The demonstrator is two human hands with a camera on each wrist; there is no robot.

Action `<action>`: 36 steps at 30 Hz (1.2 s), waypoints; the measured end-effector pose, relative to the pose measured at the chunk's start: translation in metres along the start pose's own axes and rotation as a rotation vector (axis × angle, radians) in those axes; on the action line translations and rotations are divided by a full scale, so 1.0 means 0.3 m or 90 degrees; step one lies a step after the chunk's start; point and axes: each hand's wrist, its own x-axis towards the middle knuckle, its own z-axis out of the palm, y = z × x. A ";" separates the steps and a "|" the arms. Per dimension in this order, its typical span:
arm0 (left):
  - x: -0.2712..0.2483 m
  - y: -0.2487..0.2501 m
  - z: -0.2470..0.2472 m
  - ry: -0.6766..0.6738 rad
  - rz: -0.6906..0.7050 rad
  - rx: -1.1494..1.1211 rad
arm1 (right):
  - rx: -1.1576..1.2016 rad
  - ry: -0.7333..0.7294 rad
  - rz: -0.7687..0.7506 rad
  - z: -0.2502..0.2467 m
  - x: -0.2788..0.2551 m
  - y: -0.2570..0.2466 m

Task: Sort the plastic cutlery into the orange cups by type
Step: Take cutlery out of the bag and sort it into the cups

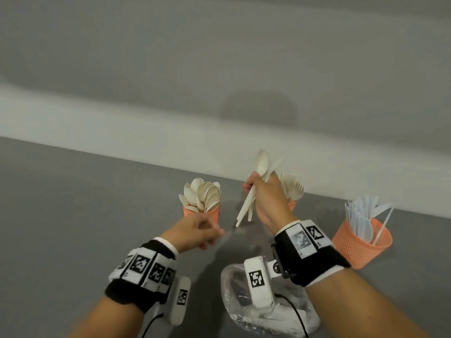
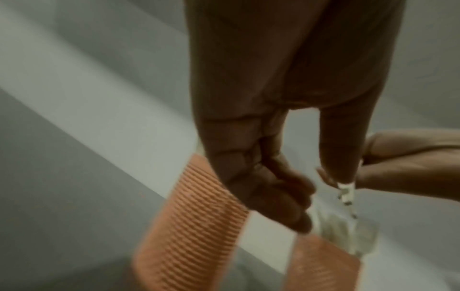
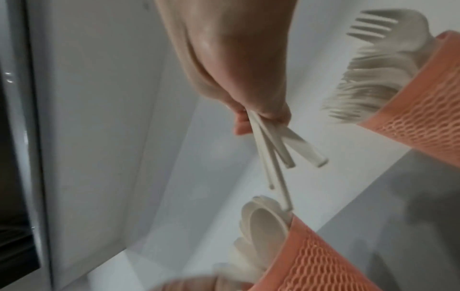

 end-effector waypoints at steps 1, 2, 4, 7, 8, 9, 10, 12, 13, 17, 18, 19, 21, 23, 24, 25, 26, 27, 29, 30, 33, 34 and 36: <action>-0.009 -0.024 -0.040 0.039 -0.024 0.056 | 0.035 0.021 -0.011 -0.001 0.021 0.003; -0.012 -0.050 -0.075 0.091 -0.045 0.092 | 0.070 0.033 -0.018 0.001 0.039 0.009; 0.007 -0.092 -0.121 0.204 -0.074 0.083 | 0.131 0.040 -0.030 0.019 0.064 0.028; 0.074 -0.104 -0.133 0.266 -0.038 -0.011 | 0.175 0.026 -0.049 0.069 0.092 0.055; 0.099 -0.098 -0.130 0.257 -0.007 -0.036 | 0.173 0.009 -0.052 0.090 0.097 0.059; 0.120 -0.092 -0.123 0.242 0.020 -0.054 | 0.164 -0.011 -0.055 0.112 0.099 0.063; 0.140 -0.091 -0.114 0.229 0.042 -0.064 | 0.152 -0.030 -0.059 0.132 0.097 0.067; 0.166 -0.102 -0.093 0.226 0.071 -0.077 | 0.112 -0.054 -0.069 0.163 0.089 0.086; 0.176 -0.109 -0.085 0.235 0.079 -0.091 | 0.086 -0.055 -0.069 0.171 0.086 0.103; 0.187 -0.119 -0.076 0.255 0.098 -0.118 | 0.010 -0.073 -0.070 0.169 0.061 0.185; 0.188 -0.118 -0.077 0.253 0.103 -0.114 | 0.020 -0.091 -0.073 0.165 0.056 0.196; 0.190 -0.120 -0.077 0.249 0.106 -0.115 | 0.035 -0.104 -0.079 0.160 0.049 0.197; 0.188 -0.121 -0.075 0.245 0.112 -0.121 | 0.063 -0.107 -0.122 0.153 0.050 0.189; 0.190 -0.120 -0.073 0.247 0.117 -0.119 | 0.024 -0.087 -0.188 0.155 0.058 0.161; 0.191 -0.118 -0.072 0.247 0.118 -0.118 | -0.012 -0.085 -0.221 0.162 0.062 0.146; 0.192 -0.114 -0.072 0.246 0.117 -0.119 | -0.054 -0.090 -0.256 0.171 0.064 0.138; 0.192 -0.113 -0.071 0.246 0.116 -0.119 | -0.095 -0.097 -0.288 0.180 0.065 0.138; 0.192 -0.110 -0.071 0.244 0.115 -0.117 | -0.145 -0.101 -0.308 0.186 0.070 0.149; 0.194 -0.114 -0.071 0.237 0.116 -0.113 | -0.289 -0.105 -0.319 0.188 0.079 0.195; 0.198 -0.119 -0.071 0.233 0.119 -0.115 | -0.378 -0.110 -0.325 0.182 0.082 0.219; 0.205 -0.125 -0.073 0.238 0.112 -0.114 | -0.524 -0.195 -0.295 0.158 0.097 0.221; 0.207 -0.124 -0.073 0.237 0.106 -0.116 | -0.509 -0.225 -0.272 0.149 0.096 0.200; 0.200 -0.115 -0.073 0.225 0.086 -0.116 | -0.483 -0.224 -0.255 0.121 0.090 0.156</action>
